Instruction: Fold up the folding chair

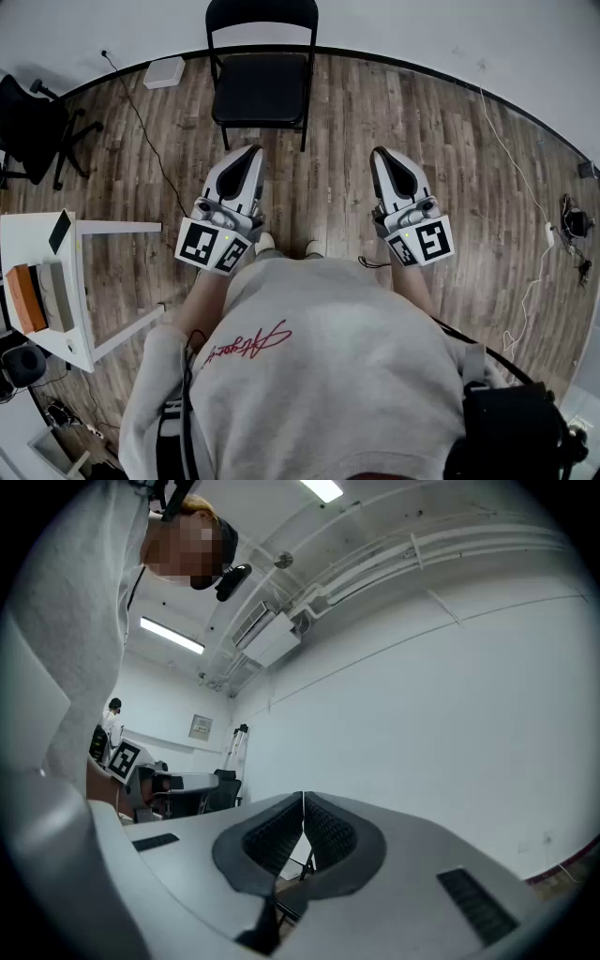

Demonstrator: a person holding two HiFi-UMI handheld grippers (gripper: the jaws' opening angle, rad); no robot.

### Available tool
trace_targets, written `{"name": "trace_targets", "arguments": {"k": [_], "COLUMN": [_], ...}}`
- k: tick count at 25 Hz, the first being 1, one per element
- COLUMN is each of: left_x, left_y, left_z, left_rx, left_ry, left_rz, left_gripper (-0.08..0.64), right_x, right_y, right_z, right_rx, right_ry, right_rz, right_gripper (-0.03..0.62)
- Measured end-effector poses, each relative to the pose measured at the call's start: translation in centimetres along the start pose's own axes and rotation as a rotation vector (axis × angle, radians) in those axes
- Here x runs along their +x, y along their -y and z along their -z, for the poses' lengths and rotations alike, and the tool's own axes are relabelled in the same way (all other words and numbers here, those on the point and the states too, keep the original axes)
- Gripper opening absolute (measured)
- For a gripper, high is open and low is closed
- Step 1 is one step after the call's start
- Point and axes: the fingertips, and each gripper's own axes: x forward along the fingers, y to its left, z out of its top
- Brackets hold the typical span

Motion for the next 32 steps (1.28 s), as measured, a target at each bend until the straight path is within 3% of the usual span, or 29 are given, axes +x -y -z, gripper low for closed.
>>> {"name": "trace_targets", "arguments": {"k": [15, 19, 23, 32], "left_x": [0.6, 0.9, 1.2, 2.2], "left_y": [0.4, 0.8, 1.2, 2.7], "left_z": [0.3, 0.3, 0.5, 1.2], "left_rx": [-0.014, -0.016, -0.022, -0.008], "left_ry": [-0.004, 0.0, 0.01, 0.056], "left_rz": [0.016, 0.018, 0.0, -0.09], "left_gripper": [0.017, 0.017, 0.017, 0.017], "right_x": [0.0, -0.2, -0.4, -2.5], "right_y": [0.1, 0.5, 0.7, 3.2], "right_z": [0.1, -0.5, -0.9, -0.6], "right_rx": [-0.014, -0.026, -0.085, -0.077], "right_ry": [-0.002, 0.038, 0.047, 0.053], "right_rz": [0.003, 0.007, -0.006, -0.068], "right_gripper": [0.018, 0.018, 0.02, 0.018]}}
